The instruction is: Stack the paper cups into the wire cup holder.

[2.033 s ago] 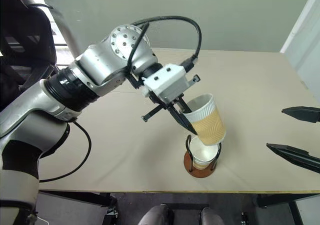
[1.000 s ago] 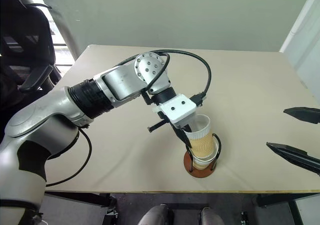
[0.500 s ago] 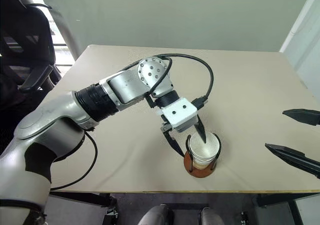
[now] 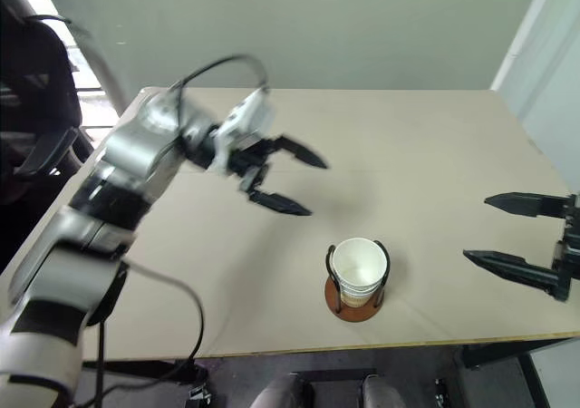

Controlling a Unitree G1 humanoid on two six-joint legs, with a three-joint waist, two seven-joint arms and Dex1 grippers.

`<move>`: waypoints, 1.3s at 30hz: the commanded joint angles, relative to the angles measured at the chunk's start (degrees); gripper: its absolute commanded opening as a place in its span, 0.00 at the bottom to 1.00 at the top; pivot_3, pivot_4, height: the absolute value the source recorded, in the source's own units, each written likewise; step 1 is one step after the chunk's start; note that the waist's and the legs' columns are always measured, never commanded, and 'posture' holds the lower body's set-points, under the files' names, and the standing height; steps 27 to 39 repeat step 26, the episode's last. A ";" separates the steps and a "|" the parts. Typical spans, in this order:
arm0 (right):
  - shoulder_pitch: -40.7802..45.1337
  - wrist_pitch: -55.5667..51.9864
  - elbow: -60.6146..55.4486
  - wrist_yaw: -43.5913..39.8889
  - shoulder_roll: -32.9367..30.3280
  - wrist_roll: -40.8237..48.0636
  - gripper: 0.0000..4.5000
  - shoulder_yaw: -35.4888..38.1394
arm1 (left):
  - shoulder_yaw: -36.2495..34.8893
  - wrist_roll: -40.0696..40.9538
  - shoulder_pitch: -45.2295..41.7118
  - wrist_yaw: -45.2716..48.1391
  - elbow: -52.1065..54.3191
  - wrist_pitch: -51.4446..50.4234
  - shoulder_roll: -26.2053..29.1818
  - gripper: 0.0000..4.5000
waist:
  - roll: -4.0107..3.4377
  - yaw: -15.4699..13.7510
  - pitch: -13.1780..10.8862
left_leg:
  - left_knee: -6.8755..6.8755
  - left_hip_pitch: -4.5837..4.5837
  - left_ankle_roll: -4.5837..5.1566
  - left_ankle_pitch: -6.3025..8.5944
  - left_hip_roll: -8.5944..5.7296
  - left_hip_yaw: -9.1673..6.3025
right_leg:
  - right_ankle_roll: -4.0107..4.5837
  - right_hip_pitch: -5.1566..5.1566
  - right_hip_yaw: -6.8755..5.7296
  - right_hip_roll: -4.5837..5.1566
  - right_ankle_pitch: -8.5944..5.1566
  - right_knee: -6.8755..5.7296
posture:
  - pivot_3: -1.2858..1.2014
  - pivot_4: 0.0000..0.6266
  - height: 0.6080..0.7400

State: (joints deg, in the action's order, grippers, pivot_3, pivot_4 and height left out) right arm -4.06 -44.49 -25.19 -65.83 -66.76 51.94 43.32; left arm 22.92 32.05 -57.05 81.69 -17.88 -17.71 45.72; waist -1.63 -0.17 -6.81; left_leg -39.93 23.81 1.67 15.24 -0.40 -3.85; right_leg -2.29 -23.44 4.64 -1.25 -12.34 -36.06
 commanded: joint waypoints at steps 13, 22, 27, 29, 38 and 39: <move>10.81 4.74 13.14 -10.50 -3.79 -5.41 1.00 -10.65 | -37.12 10.64 34.87 -20.03 30.22 -24.62 13.84 1.00 | 0.32 -1.32 -0.12 | 0.06 -0.12 0.00 0.02 -0.01 -0.02 | 1.07 0.05 0.03 0.00 -0.43 -0.13 | 0.52 0.24 1.00; 13.36 8.82 16.02 -13.04 -5.09 -11.40 1.00 -16.86 | -40.47 10.71 38.46 -20.63 32.79 -26.51 14.69 1.00 | 0.38 -0.49 -0.18 | 0.21 -0.30 0.17 0.01 -0.01 -0.02 | 1.53 -0.26 0.06 -0.01 -0.05 -0.78 | 0.52 0.24 1.00; 15.68 8.92 16.96 -13.55 -5.06 -11.82 1.00 -18.14 | -39.93 10.71 39.04 -21.33 33.45 -26.58 13.96 1.00 | 0.39 -0.22 -0.18 | 0.31 -0.39 0.06 -0.10 0.03 -0.05 | 1.64 -0.27 0.07 -0.07 0.00 -0.86 | 0.52 0.24 1.00; 15.68 8.92 16.96 -13.55 -5.06 -11.82 1.00 -18.14 | -39.93 10.71 39.04 -21.33 33.45 -26.58 13.96 1.00 | 0.39 -0.22 -0.18 | 0.31 -0.39 0.06 -0.10 0.03 -0.05 | 1.64 -0.27 0.07 -0.07 0.00 -0.86 | 0.52 0.24 1.00; 15.68 8.92 16.96 -13.55 -5.06 -11.82 1.00 -18.14 | -39.93 10.71 39.04 -21.33 33.45 -26.58 13.96 1.00 | 0.39 -0.22 -0.18 | 0.31 -0.39 0.06 -0.10 0.03 -0.05 | 1.64 -0.27 0.07 -0.07 0.00 -0.86 | 0.52 0.24 1.00; 15.68 8.92 16.96 -13.55 -5.06 -11.82 1.00 -18.14 | -39.93 10.71 39.04 -21.33 33.45 -26.58 13.96 1.00 | 0.39 -0.22 -0.18 | 0.31 -0.39 0.06 -0.10 0.03 -0.05 | 1.64 -0.27 0.07 -0.07 0.00 -0.86 | 0.52 0.24 1.00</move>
